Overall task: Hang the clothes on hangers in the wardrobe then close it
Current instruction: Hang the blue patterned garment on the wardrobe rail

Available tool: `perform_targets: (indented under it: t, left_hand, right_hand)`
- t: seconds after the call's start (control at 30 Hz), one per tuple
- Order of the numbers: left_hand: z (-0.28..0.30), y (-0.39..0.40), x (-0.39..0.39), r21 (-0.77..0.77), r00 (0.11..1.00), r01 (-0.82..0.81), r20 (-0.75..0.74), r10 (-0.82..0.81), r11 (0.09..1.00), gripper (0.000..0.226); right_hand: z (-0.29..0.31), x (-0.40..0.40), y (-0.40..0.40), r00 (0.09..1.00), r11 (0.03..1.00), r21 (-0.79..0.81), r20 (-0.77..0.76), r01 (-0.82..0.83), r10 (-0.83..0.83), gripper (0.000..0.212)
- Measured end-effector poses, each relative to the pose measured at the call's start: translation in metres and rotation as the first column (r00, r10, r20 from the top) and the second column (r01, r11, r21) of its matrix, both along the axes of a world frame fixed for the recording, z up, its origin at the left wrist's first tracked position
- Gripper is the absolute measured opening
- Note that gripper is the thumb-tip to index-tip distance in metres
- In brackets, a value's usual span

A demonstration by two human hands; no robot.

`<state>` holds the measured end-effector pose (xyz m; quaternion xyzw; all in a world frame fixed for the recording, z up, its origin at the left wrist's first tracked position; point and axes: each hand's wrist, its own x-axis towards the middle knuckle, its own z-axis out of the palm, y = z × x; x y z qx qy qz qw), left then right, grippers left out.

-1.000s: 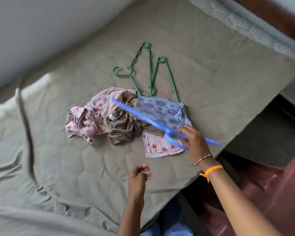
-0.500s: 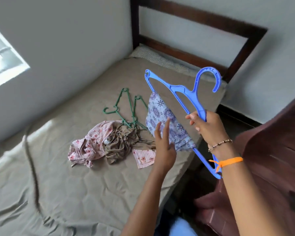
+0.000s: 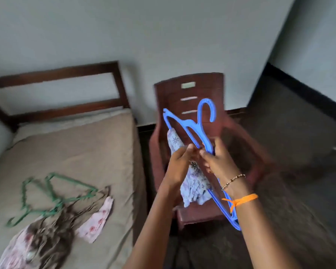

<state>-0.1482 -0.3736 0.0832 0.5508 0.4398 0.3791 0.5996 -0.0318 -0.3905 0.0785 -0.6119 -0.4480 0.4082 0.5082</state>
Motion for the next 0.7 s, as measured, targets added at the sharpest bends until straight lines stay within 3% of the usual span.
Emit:
perform_targets:
  t: [0.1, 0.17, 0.23, 0.3, 0.43, 0.5, 0.6, 0.7]
  left_hand:
    - [0.009, -0.044, 0.086, -0.105, 0.976, 0.216, 0.066, -0.210, 0.971, 0.024]
    - [0.000, -0.072, 0.145, -0.071, 0.961, 0.277, 0.024, -0.276, 0.958, 0.018]
    - [-0.003, -0.103, 0.202, -0.058, 0.947, 0.319, -0.011, -0.320, 0.946, 0.030]
    - [-0.002, -0.143, 0.262, -0.063, 0.921, 0.390, 0.007, -0.390, 0.919, 0.023]
    - [-0.001, -0.208, 0.361, -0.075, 0.854, 0.519, 0.031, -0.519, 0.851, 0.030]
    - [0.002, -0.245, 0.410, -0.110, 0.786, 0.618, 0.065, -0.614, 0.779, 0.027]
    - [0.011, -0.297, 0.478, -0.122, 0.709, 0.706, 0.108, -0.697, 0.698, 0.027]
    - [0.017, -0.349, 0.542, -0.085, 0.565, 0.825, 0.097, -0.819, 0.559, 0.026]
  right_hand:
    - [0.003, 0.079, -0.061, 0.987, 0.989, -0.016, 0.062, 0.149, -0.148, 0.033]
    - [0.008, 0.130, -0.108, 0.967, 0.969, -0.023, 0.076, 0.246, -0.243, 0.036]
    - [0.012, 0.173, -0.157, 0.944, 0.944, -0.004, 0.028, 0.329, -0.329, 0.038]
    - [0.013, 0.217, -0.217, 0.905, 0.906, 0.021, 0.041, 0.423, -0.423, 0.038]
    - [0.001, 0.284, -0.327, 0.870, 0.872, -0.027, 0.080, 0.489, -0.486, 0.010]
    - [-0.003, 0.317, -0.383, 0.841, 0.843, -0.050, 0.122, 0.536, -0.527, 0.021]
    - [-0.011, 0.357, -0.457, 0.746, 0.747, -0.031, 0.098, 0.664, -0.659, 0.029]
    - [-0.014, 0.389, -0.514, 0.574, 0.577, 0.068, 0.055, 0.814, -0.817, 0.026]
